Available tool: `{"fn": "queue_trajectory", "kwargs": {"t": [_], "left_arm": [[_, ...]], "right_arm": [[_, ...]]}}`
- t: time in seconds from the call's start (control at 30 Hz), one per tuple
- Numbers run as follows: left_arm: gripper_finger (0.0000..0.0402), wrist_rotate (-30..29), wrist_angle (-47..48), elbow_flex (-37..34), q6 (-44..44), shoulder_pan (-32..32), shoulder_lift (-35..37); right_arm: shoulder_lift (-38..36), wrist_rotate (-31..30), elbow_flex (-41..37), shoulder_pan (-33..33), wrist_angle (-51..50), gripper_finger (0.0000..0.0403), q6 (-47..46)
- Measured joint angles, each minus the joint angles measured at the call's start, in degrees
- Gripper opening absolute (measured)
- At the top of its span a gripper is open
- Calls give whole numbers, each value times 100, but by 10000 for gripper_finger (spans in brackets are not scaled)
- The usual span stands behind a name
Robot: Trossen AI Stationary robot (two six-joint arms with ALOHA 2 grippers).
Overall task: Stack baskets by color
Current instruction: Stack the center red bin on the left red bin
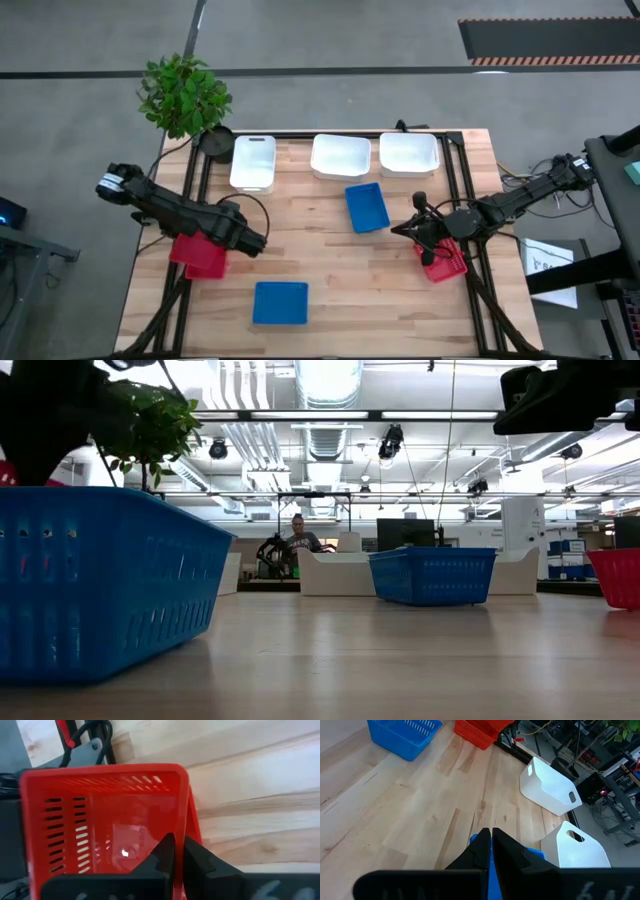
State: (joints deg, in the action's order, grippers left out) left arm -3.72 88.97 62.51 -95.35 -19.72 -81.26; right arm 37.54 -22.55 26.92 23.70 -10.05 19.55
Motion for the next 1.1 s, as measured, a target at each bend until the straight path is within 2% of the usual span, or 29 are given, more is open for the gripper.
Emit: {"fn": "queue_trajectory", "kwargs": {"t": [0.37,0.83,1.1], "left_arm": [[0,190,-293,-253,-182,-9,-78],[0,790,-713,-310,-347,-7,-84],[0,821,-749,-310,-350,-7,-82]], "right_arm": [[0,-2,0,0,3,11,46],[0,-2,0,0,3,11,59],[0,-2,0,-9,4,11,61]]}}
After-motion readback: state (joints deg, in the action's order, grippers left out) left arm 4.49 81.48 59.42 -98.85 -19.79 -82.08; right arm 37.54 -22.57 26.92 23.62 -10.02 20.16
